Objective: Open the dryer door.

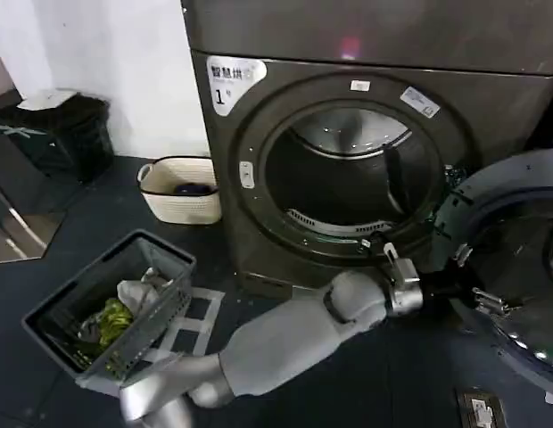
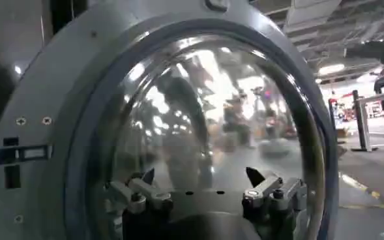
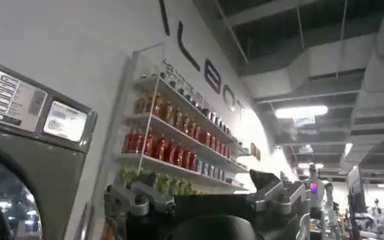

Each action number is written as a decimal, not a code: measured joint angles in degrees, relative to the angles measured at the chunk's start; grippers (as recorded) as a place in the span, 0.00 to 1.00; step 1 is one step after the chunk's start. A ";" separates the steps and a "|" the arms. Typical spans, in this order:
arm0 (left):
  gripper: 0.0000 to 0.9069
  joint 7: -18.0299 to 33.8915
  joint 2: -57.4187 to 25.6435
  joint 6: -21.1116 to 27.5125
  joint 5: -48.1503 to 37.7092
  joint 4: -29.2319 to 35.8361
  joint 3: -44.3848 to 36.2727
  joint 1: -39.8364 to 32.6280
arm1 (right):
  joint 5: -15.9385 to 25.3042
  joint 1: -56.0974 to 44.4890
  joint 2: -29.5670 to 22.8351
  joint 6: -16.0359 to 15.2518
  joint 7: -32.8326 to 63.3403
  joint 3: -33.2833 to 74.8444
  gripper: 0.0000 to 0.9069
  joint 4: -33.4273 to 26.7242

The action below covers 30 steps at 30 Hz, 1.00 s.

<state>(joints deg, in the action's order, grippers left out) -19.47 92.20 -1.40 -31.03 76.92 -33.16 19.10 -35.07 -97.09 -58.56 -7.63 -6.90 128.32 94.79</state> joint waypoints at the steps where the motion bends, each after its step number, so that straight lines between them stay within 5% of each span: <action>1: 1.00 0.11 0.00 -0.10 0.13 -0.35 0.00 -0.10 | 0.00 0.00 0.17 0.02 0.00 0.00 1.00 -0.15; 30: 1.00 0.66 0.00 -5.51 1.36 -2.82 0.17 0.05 | 0.04 0.40 1.98 1.00 -0.73 -0.17 1.00 -1.90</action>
<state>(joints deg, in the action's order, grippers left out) -18.82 92.20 -6.91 -29.67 74.09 -32.99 19.15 -35.03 -96.69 -56.58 -6.63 -7.62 128.15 92.89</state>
